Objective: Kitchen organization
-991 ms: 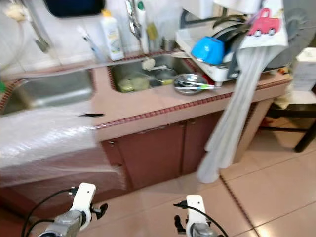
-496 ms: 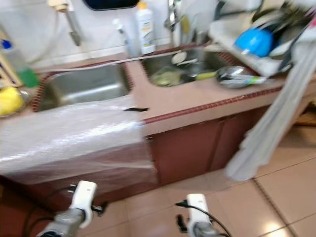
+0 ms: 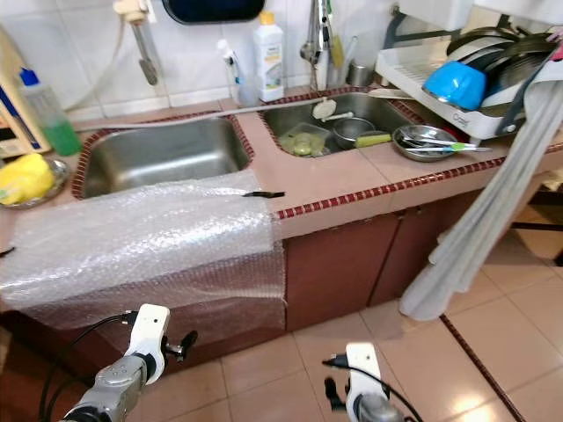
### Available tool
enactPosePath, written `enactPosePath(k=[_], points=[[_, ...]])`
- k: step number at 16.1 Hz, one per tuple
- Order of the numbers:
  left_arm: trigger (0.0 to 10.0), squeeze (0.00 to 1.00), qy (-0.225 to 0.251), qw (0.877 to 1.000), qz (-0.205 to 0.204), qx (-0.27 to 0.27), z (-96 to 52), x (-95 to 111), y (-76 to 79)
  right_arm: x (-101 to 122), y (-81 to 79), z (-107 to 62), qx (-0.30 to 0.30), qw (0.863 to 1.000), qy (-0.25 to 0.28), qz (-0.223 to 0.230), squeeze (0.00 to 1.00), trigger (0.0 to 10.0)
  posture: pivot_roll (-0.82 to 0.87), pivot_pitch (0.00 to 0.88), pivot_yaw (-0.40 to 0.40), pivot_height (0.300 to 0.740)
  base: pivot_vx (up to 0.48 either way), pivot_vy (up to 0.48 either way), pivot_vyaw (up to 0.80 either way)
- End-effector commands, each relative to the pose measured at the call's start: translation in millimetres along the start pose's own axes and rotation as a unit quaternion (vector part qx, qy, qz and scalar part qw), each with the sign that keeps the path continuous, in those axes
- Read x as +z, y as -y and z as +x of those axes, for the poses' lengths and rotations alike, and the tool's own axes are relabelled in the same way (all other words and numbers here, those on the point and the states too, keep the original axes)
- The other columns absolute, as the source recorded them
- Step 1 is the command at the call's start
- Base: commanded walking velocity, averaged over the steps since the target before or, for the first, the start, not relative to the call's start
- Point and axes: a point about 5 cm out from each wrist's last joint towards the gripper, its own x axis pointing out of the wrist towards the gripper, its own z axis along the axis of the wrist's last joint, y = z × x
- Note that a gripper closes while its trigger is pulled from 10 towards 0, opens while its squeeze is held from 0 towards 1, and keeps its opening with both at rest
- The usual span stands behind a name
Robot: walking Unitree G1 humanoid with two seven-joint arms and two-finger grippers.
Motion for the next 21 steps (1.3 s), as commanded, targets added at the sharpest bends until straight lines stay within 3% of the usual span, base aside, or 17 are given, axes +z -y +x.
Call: enactPosePath(k=[1,3,5,8,9,13,15,18,21], points=[[10.0,0.0,0.045,0.999,0.003,-0.002,-0.1,13,-3.9,24,6.3,0.8,0.0,0.998,0.06,0.008,0.0,10.0,0.06,0.0,0.057,0.74,0.0,0.0,0.0],[10.0,0.0,0.087,0.996,-0.017,-0.003,0.7,29,-4.6,48,8.2,0.2,0.003,0.993,0.117,0.01,0.0,10.0,0.06,0.0,0.062,0.74,0.0,0.0,0.0],[10.0,0.0,0.109,0.994,-0.022,-0.004,1.0,40,-4.2,75,5.7,-3.1,0.009,0.983,0.18,-0.017,0.0,10.0,0.05,0.0,0.071,0.74,0.0,0.0,0.0],[10.0,0.0,0.165,0.986,-0.021,-0.006,-4.3,65,-5.5,122,1.7,-27.3,0.025,0.951,0.306,-0.026,0.0,10.0,0.03,0.0,0.085,0.74,0.0,0.0,0.0],[10.0,0.0,0.217,0.976,-0.013,0.001,-14.8,84,-7.7,131,1.0,-42.3,0.023,0.938,0.344,-0.041,0.0,10.0,0.03,0.0,0.087,0.74,0.0,0.0,0.0],[10.0,0.0,0.352,0.934,0.056,0.005,-66.9,129,-4.0,140,0.7,-87.3,0.013,0.908,0.414,-0.063,0.0,10.0,0.04,0.0,0.078,0.74,0.0,0.0,0.0],[10.0,0.0,0.379,0.923,0.065,0.014,-83.7,137,-3.1,139,-0.8,-103.4,0.014,0.899,0.432,-0.078,0.0,10.0,0.04,0.0,0.071,0.74,0.0,0.0,0.0],[10.0,0.0,0.368,0.928,0.065,0.009,-87.8,132,0.7,137,-1.0,-108.3,0.018,0.904,0.42,-0.078,0.0,10.0,0.05,0.0,0.062,0.74,0.0,0.0,0.0],[10.0,0.0,0.292,0.955,0.052,0.006,-83.5,104,-2.8,140,-3.0,-108.7,0.035,0.915,0.394,-0.084,0.0,10.0,0.06,0.0,0.041,0.74,0.0,0.0,0.0]])
